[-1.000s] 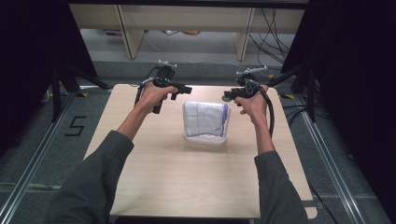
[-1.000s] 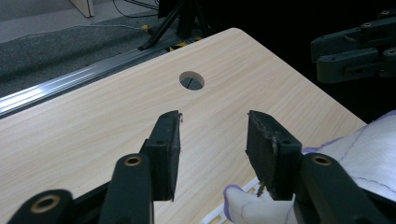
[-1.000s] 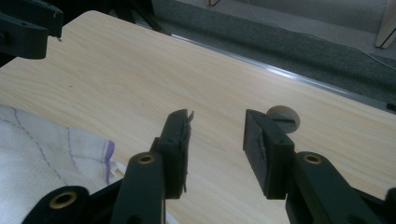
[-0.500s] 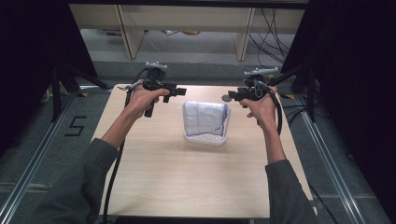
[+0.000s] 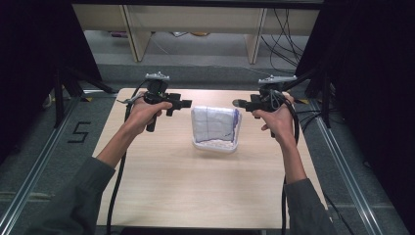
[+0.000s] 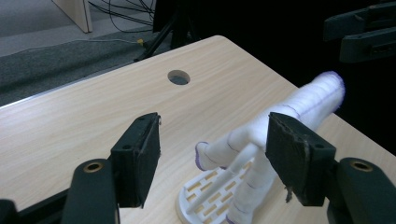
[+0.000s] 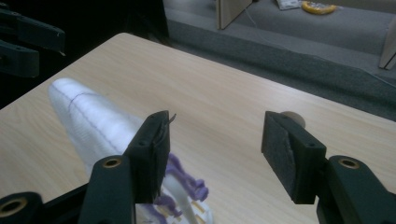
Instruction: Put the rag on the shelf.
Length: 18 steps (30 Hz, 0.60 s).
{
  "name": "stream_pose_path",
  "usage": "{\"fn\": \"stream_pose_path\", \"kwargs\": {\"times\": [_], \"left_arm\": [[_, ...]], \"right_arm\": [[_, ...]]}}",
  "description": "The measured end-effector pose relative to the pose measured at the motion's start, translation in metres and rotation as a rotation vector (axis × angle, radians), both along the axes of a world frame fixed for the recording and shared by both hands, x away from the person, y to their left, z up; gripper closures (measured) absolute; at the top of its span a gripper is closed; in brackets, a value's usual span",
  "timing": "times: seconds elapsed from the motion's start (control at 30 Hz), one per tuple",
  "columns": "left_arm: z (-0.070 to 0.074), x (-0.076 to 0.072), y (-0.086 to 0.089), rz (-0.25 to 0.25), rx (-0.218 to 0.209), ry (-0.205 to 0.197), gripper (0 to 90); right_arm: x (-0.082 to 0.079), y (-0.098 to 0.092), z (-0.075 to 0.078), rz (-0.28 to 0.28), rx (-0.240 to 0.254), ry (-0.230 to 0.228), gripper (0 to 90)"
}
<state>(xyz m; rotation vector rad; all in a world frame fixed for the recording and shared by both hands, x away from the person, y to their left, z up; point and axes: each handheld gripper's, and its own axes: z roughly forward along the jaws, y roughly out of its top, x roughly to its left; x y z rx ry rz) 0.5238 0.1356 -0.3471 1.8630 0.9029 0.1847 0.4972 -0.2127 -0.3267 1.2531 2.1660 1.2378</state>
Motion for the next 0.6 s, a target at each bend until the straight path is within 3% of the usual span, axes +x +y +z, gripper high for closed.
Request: {"fn": "stream_pose_path", "kwargs": {"times": [0.07, 0.23, 0.43, 0.6], "left_arm": [[-0.001, -0.004, 0.000, 0.004, 0.007, -0.006, 34.8], [-0.004, -0.013, 0.000, -0.008, 0.016, -0.011, 34.5], [-0.008, -0.028, 0.001, -0.030, 0.016, -0.019, 34.0], [-0.010, -0.040, 0.002, -0.046, 0.014, -0.026, 31.8]], "right_arm": [[-0.003, 0.000, 0.000, 0.008, -0.018, -0.017, 42.5], [-0.009, 0.004, 0.003, 0.008, -0.005, -0.006, 41.7], [-0.021, 0.007, 0.004, 0.034, -0.005, -0.031, 39.1], [-0.031, 0.008, 0.001, 0.016, 0.000, -0.021, 38.0]]}}
